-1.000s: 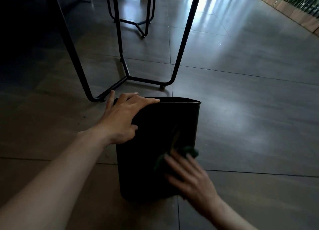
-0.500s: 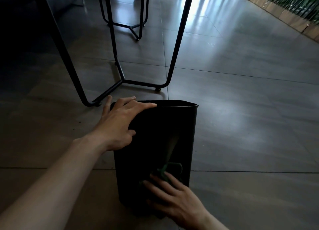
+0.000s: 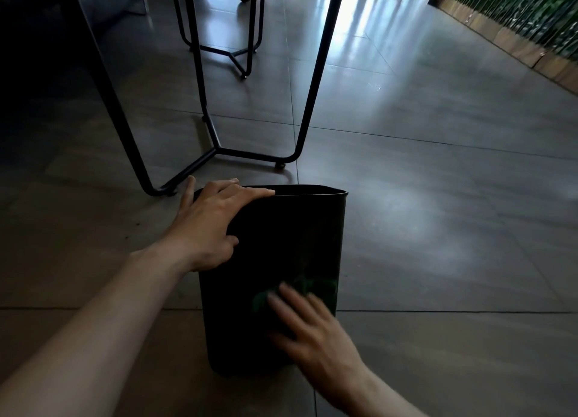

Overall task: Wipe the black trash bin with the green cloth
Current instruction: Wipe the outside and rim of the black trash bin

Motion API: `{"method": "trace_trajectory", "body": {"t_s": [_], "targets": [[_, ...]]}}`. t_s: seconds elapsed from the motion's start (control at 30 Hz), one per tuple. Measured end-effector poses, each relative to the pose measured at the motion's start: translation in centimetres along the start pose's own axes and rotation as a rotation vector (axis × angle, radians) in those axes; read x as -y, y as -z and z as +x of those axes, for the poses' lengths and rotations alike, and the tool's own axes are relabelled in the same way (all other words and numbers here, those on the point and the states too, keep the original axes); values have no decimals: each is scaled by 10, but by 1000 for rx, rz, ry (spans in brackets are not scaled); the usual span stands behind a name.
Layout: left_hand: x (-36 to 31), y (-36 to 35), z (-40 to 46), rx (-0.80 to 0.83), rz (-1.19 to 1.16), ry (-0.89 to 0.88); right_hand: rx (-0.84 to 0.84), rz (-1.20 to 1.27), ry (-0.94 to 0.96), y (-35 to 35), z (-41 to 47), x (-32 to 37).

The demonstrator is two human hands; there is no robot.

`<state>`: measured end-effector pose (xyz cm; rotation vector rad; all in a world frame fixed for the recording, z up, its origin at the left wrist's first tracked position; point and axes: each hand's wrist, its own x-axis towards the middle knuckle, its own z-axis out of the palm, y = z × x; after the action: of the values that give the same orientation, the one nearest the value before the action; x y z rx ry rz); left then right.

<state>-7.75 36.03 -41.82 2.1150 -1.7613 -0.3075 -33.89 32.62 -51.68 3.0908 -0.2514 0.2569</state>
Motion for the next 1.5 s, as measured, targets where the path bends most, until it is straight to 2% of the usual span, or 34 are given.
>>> {"method": "trace_trajectory", "body": {"t_s": [0.03, 0.1, 0.17, 0.23, 0.33, 0.4, 0.47, 0.53, 0.67, 0.77, 0.9, 0.93, 1.0, 1.13, 1.23, 1.3, 1.43, 1.5], "targets": [[0, -1, 0, -2, -5, -3, 174, 81, 12, 4, -8, 2], [0, -1, 0, -2, -15, -1, 383, 252, 8, 17, -12, -8], [-1, 0, 0, 4, -16, -8, 358, 403, -143, 34, -9, -30], [-2, 1, 0, 8, -17, -7, 121, 528, -425, 55, 6, -51], [-2, 1, -1, 11, -15, 6, -432, 488, -697, 77, 30, -66], [-3, 0, -2, 18, -14, 12, -687, 396, -725, 75, 44, -66], [-4, 1, -3, 12, -20, 13, -789, 318, -637, 65, 56, -58], [-7, 1, -4, 11, -23, 9, -750, 178, -560, 47, 60, -48], [-10, 1, -5, 10, -25, 3, -409, -104, -390, 3, 45, -32], [-9, 1, -4, 3, -28, 1, -263, -214, -227, -19, 25, -28], [-9, 0, -2, 7, -33, -4, -22, -387, 273, -34, -18, -30], [-9, -1, -2, 7, -33, -6, 8, -406, 346, -29, -23, -36], [-8, -1, -1, -1, -33, -10, -52, -350, 317, -12, -14, -50], [-9, -1, -1, 4, -23, -11, -326, -166, -120, 27, 43, -70], [-9, 1, -2, 3, -18, 1, -383, -128, -257, 26, 61, -67], [-10, 1, -2, 6, -16, -6, -367, -124, -184, 8, 50, -55], [-11, 2, -4, 7, -25, -19, -114, -298, 313, -33, -5, -30], [-14, 2, -6, 2, -11, -48, -45, -344, 465, -35, -19, -32]]}}
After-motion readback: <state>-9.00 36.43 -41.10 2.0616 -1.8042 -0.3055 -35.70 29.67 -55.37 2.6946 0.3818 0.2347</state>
